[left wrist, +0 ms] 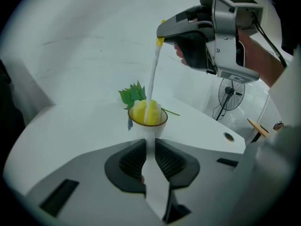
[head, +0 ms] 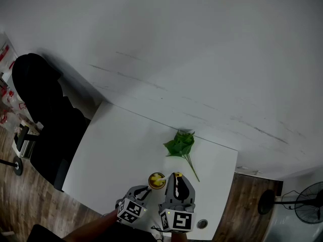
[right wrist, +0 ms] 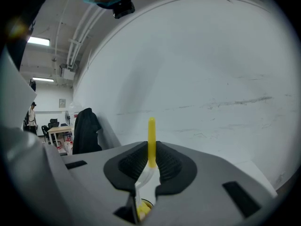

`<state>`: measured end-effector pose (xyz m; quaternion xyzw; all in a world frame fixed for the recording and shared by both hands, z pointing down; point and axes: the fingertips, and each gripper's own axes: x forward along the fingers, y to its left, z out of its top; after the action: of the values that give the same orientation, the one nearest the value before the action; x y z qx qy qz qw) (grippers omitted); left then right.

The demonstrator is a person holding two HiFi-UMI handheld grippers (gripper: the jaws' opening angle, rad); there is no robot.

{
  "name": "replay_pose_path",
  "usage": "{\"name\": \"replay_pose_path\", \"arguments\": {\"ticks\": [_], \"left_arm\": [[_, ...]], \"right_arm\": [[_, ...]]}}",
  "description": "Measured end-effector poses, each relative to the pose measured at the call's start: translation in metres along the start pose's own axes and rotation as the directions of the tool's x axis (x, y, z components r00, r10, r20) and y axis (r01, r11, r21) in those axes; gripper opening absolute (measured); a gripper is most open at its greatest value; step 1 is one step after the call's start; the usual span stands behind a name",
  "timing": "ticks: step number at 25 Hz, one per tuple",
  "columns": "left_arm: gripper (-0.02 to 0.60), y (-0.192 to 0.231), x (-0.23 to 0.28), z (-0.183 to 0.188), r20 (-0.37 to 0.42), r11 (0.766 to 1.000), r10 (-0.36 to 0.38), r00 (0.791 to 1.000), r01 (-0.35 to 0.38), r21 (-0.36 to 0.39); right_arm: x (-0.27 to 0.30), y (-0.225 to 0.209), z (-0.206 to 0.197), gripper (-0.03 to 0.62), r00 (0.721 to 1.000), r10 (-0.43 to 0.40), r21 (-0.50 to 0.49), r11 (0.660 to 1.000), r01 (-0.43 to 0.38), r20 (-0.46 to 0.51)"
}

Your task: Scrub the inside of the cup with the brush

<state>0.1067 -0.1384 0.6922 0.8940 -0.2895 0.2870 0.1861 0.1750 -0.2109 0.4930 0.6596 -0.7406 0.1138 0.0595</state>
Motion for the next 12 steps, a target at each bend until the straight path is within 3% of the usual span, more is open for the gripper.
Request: {"name": "replay_pose_path", "arguments": {"ticks": [4, 12], "left_arm": [[0.072, 0.000, 0.000, 0.000, -0.003, 1.000, -0.002, 1.000, 0.002, -0.001], [0.072, 0.000, -0.001, -0.001, 0.004, 1.000, -0.002, 1.000, 0.002, 0.006]], "right_arm": [[-0.007, 0.010, 0.018, 0.066, 0.997, 0.025, -0.014, 1.000, -0.023, 0.077], [-0.021, 0.027, 0.023, 0.066, 0.995, 0.048, -0.008, 0.999, -0.047, 0.085]]}}
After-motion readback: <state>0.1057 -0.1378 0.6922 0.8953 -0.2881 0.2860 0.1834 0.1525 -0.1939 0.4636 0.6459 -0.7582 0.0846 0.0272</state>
